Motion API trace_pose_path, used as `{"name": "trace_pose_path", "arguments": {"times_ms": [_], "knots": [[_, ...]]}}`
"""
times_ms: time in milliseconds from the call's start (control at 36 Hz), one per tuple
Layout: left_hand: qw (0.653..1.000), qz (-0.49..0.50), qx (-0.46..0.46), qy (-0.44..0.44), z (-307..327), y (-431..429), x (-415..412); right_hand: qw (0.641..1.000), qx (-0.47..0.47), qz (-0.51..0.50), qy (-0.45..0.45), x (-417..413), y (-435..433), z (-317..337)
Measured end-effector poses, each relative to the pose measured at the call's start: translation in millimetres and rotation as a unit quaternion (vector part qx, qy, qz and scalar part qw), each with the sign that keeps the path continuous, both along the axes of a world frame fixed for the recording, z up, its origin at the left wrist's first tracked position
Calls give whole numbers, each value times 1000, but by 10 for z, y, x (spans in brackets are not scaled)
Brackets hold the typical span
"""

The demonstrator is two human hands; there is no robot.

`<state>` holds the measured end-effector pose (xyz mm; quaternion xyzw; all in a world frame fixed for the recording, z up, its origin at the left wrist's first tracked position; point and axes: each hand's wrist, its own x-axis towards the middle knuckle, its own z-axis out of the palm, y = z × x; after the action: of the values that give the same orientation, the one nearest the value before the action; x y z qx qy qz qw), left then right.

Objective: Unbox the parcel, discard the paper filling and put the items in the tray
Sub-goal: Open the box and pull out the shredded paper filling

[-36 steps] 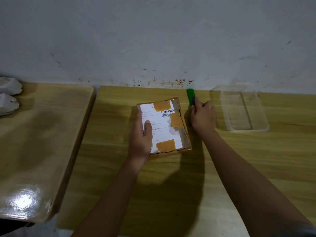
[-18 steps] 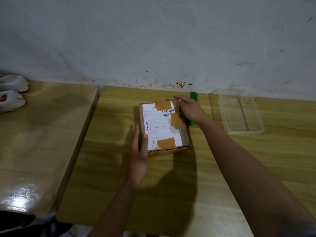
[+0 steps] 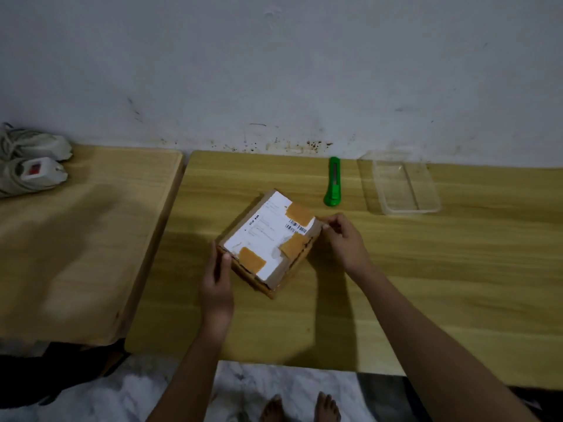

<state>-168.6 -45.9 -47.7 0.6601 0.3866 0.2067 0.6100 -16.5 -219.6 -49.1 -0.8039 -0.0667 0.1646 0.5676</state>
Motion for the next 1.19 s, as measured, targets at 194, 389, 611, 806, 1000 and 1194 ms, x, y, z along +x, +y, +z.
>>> {"name": "trace_pose_path", "arguments": {"times_ms": [194,389,611,806,1000,1194], "knots": [[993,6,-116,-21,84,-67,187,999,2,-26,-39,-740,-443,16],[984,-80,-156,-10,191,-392,265,985,-67,-10,-162,-1061,-966,70],[972,-141,-189,1,207,-397,180,923,-174,92,-331,-972,-1063,117],[966,-181,-182,7,239,-335,157,889,-215,152,-373,-885,-1013,174],[964,-196,-181,8,249,-310,136,917,-194,139,-320,-902,-931,138],[964,-200,-177,7,255,-311,121,962,-132,95,-218,-882,-839,139]]}}
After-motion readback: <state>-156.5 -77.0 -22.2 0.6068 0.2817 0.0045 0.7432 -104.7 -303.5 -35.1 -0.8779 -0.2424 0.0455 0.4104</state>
